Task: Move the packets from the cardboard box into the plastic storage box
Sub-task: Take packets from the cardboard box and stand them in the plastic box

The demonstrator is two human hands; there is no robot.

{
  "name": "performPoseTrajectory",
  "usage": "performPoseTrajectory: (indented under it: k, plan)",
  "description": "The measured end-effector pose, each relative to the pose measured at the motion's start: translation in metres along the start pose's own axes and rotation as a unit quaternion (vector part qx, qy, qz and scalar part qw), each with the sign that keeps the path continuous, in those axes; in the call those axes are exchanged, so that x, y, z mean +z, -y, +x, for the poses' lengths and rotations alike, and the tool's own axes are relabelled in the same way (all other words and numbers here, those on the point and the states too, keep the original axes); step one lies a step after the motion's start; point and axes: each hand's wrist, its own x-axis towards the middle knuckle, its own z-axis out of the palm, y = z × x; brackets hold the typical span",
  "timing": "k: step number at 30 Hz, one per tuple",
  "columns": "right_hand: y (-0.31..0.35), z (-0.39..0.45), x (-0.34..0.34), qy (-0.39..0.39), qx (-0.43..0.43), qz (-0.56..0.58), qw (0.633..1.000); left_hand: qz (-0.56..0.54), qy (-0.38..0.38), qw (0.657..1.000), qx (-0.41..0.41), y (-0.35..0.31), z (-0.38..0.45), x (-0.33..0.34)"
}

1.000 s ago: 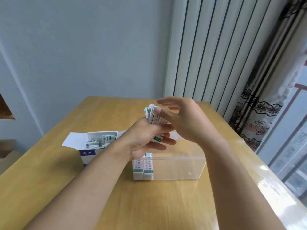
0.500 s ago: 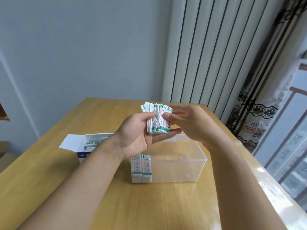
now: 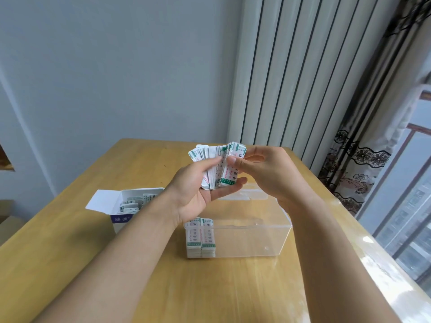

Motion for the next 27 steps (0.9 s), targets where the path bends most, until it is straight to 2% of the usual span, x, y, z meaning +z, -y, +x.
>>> performPoseTrajectory:
  k: [6,11,17,22,27]
  plan:
    - [0.001,-0.002,0.002,-0.012,-0.009,0.007,1.0,0.023,-0.002,1.0,0.001,0.001,0.001,-0.002]
    - [0.001,-0.002,0.005,-0.01,-0.018,-0.014,1.0,0.035,-0.038,0.998,0.02,0.001,0.002,-0.001]
    - [0.001,-0.002,0.013,0.0,-0.029,-0.028,0.999,0.051,-0.043,0.998,-0.003,0.001,-0.001,0.001]
    - [-0.001,-0.002,0.014,-0.001,-0.02,-0.027,0.999,0.039,-0.062,0.997,0.02,-0.001,-0.001,0.001]
    - [-0.002,-0.001,0.016,0.0,-0.005,-0.011,1.0,-0.003,-0.035,0.999,0.018,-0.003,-0.002,0.0]
